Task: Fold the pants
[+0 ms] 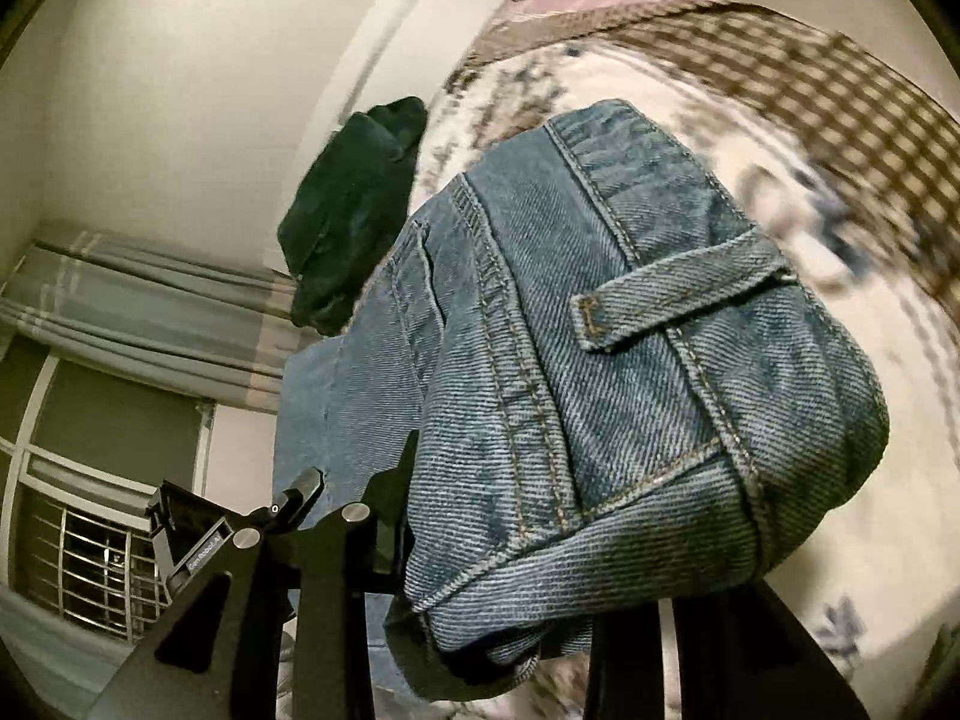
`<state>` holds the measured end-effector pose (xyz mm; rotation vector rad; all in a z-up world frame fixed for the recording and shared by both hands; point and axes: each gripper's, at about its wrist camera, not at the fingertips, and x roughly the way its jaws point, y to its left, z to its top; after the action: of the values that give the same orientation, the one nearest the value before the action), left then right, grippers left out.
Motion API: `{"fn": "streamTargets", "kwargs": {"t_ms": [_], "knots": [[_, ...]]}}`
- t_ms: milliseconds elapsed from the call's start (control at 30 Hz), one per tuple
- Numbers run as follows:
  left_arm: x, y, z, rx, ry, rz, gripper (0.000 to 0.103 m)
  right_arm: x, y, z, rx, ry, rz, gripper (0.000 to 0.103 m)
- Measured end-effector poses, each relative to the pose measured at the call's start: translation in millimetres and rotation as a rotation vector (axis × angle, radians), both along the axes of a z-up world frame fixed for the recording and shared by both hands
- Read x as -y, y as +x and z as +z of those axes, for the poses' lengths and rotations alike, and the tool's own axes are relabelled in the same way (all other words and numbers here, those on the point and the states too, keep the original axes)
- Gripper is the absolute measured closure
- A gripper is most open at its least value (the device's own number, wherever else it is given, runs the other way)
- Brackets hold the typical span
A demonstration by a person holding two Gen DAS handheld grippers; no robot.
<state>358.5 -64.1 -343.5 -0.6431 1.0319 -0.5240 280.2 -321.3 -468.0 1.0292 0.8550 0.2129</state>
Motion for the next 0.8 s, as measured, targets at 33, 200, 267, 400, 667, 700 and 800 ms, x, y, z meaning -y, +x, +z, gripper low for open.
{"fn": "streamTargets", "kwargs": {"t_ms": [33, 200, 267, 400, 667, 700, 800], "knots": [[-7, 19, 1, 0.001, -0.002, 0.001, 0.084, -8, 19, 5, 0.008, -0.004, 0.001, 0.068], [-44, 114, -7, -0.001, 0.014, 0.005, 0.084, -48, 116, 11, 0.030, 0.001, -0.004, 0.068], [-58, 147, -18, -0.002, 0.024, 0.004, 0.084, -66, 157, 5, 0.037, 0.005, -0.002, 0.068], [-82, 206, -57, -0.023, 0.041, 0.011, 0.084, -96, 225, -23, 0.031, 0.003, 0.005, 0.068], [-116, 239, -159, -0.171, 0.072, 0.026, 0.083, -136, 294, -119, -0.076, -0.028, 0.042, 0.068], [-120, 239, -170, -0.186, 0.071, 0.024, 0.083, -140, 296, -128, -0.088, -0.038, 0.046, 0.068], [-128, 235, -176, -0.195, 0.049, 0.030, 0.081, -141, 297, -150, -0.135, -0.009, 0.057, 0.061]]}}
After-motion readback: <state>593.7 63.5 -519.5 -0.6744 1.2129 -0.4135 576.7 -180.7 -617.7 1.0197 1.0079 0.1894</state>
